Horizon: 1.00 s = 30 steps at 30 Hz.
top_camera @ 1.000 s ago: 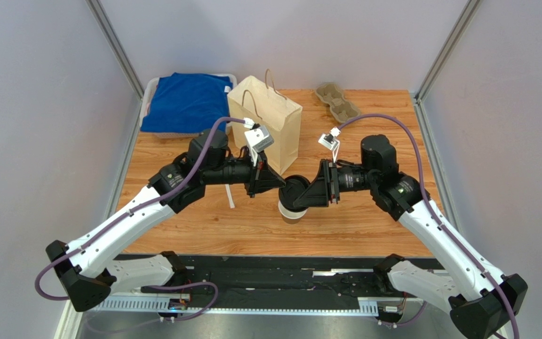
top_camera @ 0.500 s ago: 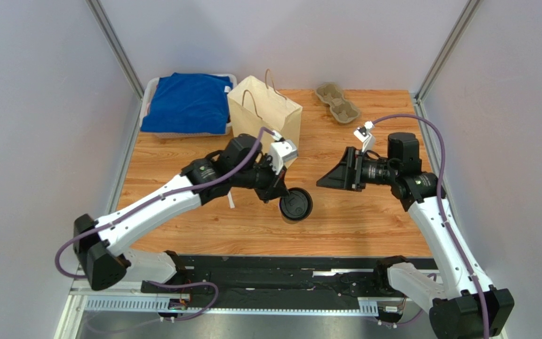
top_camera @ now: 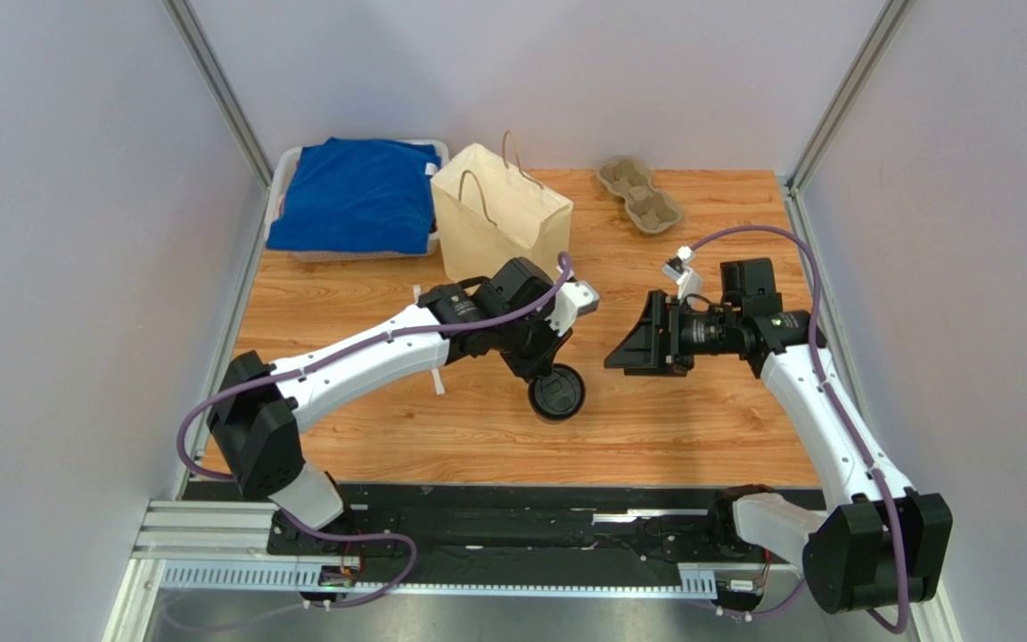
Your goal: Pack the takeout coffee
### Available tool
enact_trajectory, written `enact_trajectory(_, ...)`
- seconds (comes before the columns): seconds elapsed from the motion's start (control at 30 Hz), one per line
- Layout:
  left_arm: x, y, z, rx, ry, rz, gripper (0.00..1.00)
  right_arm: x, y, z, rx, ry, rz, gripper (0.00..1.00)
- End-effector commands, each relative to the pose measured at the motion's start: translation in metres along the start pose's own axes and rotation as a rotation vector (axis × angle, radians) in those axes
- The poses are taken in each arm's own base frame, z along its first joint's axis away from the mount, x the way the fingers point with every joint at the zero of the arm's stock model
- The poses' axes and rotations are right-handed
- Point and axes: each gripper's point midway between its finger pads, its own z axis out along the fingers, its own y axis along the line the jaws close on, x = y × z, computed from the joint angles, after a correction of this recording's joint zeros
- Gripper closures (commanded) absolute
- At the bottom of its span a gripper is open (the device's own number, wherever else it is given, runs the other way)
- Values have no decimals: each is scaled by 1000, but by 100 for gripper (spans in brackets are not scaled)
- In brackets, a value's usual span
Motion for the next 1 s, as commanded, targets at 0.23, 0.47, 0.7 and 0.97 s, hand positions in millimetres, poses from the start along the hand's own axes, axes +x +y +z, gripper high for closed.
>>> enact_trajectory(0.23, -13, 13, 3, 22, 28, -35, 100, 6, 4, 1, -63, 20, -17, 25)
enact_trajectory(0.47, -11, 12, 2, 67, 39, -46, 100, 7, 5, 1, -79, 27, -19, 25)
enact_trajectory(0.7, -14, 15, 6, 79, 47, -59, 100, 7, 7, 1, -92, 31, -22, 25)
enact_trajectory(0.97, -16, 21, 8, 80, 56, -78, 100, 8, 9, 1, -105, 35, -24, 25)
